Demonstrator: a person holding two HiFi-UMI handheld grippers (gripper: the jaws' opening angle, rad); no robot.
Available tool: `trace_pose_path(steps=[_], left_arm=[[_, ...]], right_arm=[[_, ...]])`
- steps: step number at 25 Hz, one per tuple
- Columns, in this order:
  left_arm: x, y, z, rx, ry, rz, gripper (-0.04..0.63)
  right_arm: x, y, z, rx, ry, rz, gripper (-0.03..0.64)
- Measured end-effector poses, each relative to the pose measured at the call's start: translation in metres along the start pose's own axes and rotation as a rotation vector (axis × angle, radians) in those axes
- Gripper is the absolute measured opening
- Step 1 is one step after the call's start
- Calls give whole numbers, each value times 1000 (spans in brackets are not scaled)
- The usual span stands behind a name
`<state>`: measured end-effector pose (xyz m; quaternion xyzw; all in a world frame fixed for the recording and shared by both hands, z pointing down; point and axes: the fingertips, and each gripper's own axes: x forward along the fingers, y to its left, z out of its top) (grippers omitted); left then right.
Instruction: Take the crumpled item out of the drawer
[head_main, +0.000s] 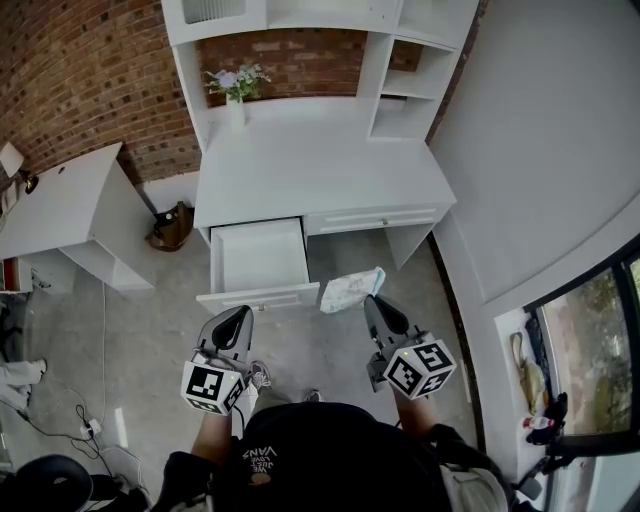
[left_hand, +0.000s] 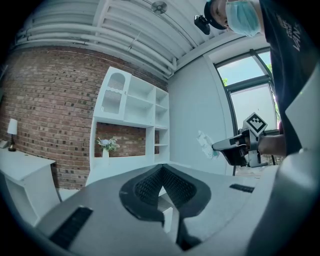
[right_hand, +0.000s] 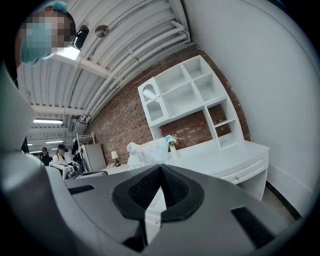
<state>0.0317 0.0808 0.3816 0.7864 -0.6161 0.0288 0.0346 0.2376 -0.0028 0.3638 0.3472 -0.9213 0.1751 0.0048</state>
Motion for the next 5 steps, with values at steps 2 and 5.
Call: trace_pose_path(steps=[2, 5], left_arm=[[0, -1, 0, 1, 1, 0, 6], [1, -2, -1, 3, 0, 0, 6]], right_arm=[[0, -1, 0, 1, -1, 2, 2], [1, -1, -1, 3, -4, 4, 2]])
